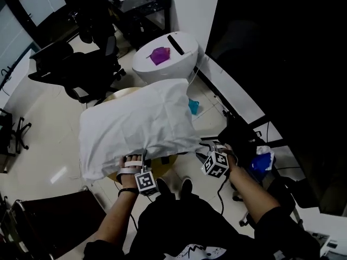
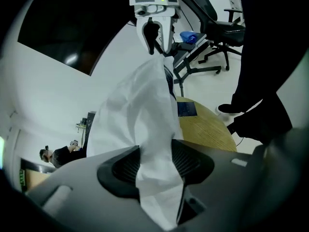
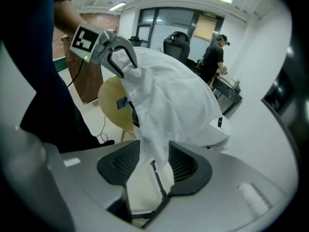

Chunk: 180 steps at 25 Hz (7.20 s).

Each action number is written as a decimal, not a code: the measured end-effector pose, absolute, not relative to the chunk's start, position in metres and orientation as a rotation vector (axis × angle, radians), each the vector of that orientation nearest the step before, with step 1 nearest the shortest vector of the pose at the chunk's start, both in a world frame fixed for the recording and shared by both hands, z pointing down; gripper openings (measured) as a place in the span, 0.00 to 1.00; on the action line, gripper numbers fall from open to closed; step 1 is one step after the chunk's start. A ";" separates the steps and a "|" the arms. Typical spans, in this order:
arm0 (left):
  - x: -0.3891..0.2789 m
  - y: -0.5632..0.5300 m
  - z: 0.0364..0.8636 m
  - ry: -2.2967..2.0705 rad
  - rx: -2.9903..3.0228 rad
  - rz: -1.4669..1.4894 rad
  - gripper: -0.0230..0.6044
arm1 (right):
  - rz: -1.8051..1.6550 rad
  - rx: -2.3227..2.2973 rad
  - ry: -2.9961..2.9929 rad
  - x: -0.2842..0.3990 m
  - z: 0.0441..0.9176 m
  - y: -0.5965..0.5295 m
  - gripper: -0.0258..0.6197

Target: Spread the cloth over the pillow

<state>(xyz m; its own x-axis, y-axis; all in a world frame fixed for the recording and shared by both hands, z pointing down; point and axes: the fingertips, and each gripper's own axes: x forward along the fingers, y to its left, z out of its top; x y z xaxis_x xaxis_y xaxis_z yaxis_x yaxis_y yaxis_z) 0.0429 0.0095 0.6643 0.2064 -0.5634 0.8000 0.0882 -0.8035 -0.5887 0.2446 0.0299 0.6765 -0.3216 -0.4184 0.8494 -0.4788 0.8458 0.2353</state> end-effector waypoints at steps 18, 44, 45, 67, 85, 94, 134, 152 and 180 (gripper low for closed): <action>0.032 0.028 0.583 0.703 -1.999 -1.611 0.05 | -0.015 0.572 -1.993 0.250 0.695 0.043 0.25; 0.021 0.060 0.554 0.543 -2.018 -1.650 0.04 | -0.246 0.629 -2.040 0.274 0.569 0.078 0.07; 0.021 0.062 0.549 0.522 -2.019 -1.652 0.04 | -0.261 0.623 -2.033 0.274 0.566 0.080 0.07; 0.001 0.083 0.645 0.077 -1.987 -1.977 0.04 | -0.219 0.352 -1.873 0.248 0.722 0.093 0.07; -0.001 0.044 0.697 0.151 -2.012 -2.035 0.08 | -0.031 0.519 -1.972 0.246 0.710 0.071 0.19; 0.004 0.049 0.685 0.215 -2.141 -1.993 0.22 | 0.038 0.671 -2.113 0.254 0.633 0.058 0.29; -0.203 0.045 0.610 0.685 -2.028 -1.657 0.04 | 0.173 0.830 -1.957 0.055 0.648 -0.004 0.28; -0.219 0.058 0.664 0.396 -2.052 -1.740 0.05 | 0.211 0.862 -1.875 0.052 0.653 -0.003 0.28; -0.310 0.069 0.662 1.105 -2.485 -1.953 0.36 | -0.100 0.606 -2.338 -0.081 0.528 -0.045 0.28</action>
<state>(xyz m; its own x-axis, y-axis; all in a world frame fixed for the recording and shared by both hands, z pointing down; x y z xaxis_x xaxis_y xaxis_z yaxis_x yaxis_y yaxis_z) -0.3103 0.0685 0.6620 0.1114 -0.3650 0.9243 -0.6043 -0.7633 -0.2286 -0.0811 -0.0454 0.5279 -0.6388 -0.4517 0.6229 -0.3971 0.8869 0.2360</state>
